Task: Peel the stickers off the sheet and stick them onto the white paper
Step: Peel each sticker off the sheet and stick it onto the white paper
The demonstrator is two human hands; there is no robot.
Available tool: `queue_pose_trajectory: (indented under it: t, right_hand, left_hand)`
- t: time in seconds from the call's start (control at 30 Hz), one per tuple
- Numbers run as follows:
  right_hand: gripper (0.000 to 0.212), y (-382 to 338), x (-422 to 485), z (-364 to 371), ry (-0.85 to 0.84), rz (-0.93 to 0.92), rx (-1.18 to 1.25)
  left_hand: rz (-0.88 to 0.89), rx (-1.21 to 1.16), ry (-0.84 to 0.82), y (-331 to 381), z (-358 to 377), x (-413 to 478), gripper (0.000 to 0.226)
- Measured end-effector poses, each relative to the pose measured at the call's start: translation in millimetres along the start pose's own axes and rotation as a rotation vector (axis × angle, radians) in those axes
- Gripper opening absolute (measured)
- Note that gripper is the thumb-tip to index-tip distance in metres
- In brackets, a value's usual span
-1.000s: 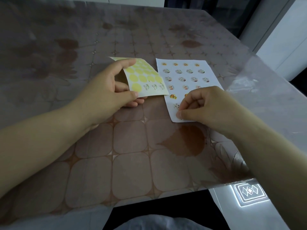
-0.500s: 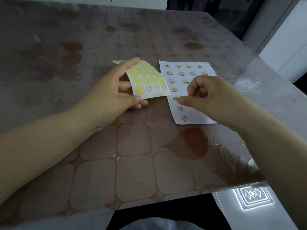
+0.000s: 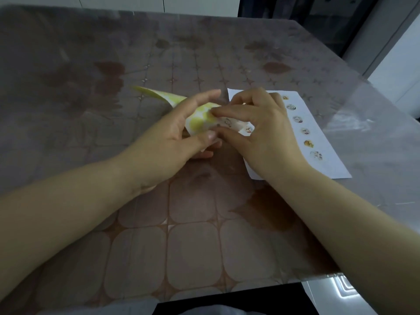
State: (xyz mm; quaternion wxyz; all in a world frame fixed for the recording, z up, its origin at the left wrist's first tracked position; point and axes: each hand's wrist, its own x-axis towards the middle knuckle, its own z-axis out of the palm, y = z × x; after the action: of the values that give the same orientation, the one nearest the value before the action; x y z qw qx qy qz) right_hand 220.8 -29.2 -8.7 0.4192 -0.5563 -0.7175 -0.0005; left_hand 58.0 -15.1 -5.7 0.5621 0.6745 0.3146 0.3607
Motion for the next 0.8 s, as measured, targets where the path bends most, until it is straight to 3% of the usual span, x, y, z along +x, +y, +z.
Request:
queue_pose_trajectory:
  t: [0.2,0.33,0.53,0.8]
  right_hand:
    - [0.028,-3.3,-1.3,-2.2,0.068,-0.095,-0.009]
    - [0.021,-1.2,-2.1,-2.6,0.072,-0.052,-0.005]
    - [0.017,2.5,-2.9,-0.7,0.062,-0.053,0.000]
    - [0.011,-4.7,-4.4,-0.5,0.088,-0.157,-0.025]
  left_hand:
    - [0.022,0.077,0.101,0.4,0.0,1.6,0.042]
    - [0.055,0.301,0.195,2.9,0.4,1.6,0.044]
    - [-0.017,-0.017,0.144,2.1,-1.3,1.3,0.046]
    - [-0.003,0.008,0.219,0.7,-2.3,3.7,0.034]
